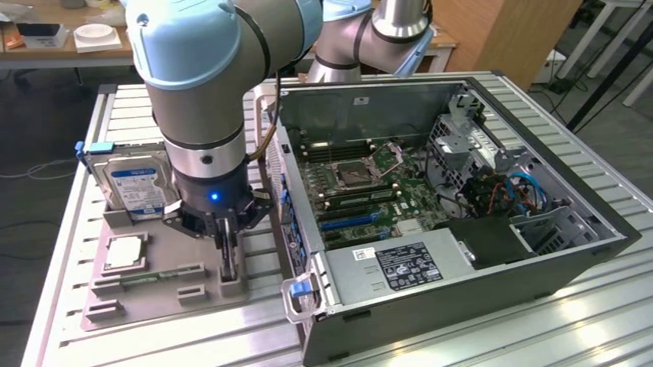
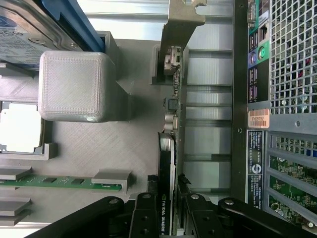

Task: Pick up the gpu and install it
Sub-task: 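Pick up the gpu and move the gpu toward the slot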

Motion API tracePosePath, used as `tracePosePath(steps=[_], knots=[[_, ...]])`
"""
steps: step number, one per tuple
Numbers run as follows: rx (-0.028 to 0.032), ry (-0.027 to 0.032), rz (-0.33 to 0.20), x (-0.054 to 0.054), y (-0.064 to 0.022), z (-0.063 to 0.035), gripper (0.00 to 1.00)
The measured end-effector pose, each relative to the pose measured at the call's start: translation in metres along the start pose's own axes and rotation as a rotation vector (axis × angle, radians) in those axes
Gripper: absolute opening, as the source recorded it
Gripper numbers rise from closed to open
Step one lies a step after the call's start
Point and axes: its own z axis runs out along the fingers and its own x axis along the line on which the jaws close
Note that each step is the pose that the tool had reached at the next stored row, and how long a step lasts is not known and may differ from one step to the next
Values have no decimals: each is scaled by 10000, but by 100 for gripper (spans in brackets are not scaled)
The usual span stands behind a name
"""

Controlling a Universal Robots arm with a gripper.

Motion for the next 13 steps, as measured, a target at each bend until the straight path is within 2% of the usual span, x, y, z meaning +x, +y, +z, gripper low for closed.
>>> tracePosePath(steps=[5,13], knots=[[-3,-3,0,0,1,-3,26],[0,-1,0,-1,8,-125,26]])
